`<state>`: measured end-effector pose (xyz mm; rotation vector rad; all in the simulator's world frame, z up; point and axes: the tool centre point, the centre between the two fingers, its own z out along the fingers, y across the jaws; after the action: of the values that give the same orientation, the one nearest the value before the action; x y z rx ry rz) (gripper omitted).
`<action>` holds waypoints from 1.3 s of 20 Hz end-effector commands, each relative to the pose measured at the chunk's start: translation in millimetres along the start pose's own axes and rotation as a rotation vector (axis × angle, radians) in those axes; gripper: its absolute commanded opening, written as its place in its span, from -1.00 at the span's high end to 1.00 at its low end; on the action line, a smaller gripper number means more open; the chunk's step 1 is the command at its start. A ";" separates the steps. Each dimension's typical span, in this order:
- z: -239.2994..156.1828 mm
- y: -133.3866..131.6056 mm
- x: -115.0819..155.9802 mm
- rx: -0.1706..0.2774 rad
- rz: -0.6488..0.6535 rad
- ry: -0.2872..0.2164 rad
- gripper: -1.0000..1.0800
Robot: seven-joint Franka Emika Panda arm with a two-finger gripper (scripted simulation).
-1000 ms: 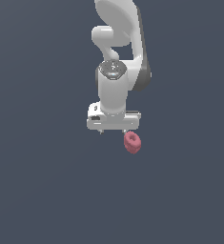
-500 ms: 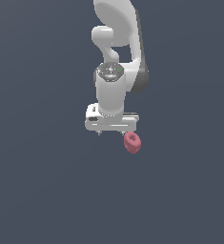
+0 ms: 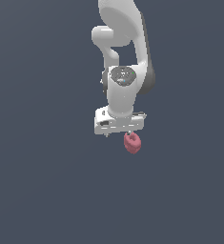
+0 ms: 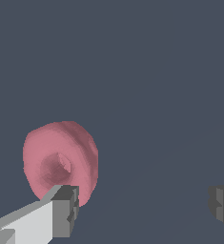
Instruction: Pick up the object and move it to a goal position.
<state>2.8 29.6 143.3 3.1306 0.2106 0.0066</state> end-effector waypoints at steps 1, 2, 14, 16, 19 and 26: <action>5.0 -14.5 0.5 0.000 -0.077 -0.001 -0.92; 7.3 -21.1 0.6 0.000 -0.112 -0.002 -0.92; 23.9 -72.5 -0.9 0.004 -0.384 -0.003 -0.92; 24.7 -75.1 -1.1 0.005 -0.398 -0.003 -0.92; 24.7 -75.2 -1.2 0.005 -0.396 -0.003 -0.92; 43.7 -75.7 -1.9 0.005 -0.399 -0.003 -0.92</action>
<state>-8.3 104.1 106.1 3.0309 0.8262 0.0017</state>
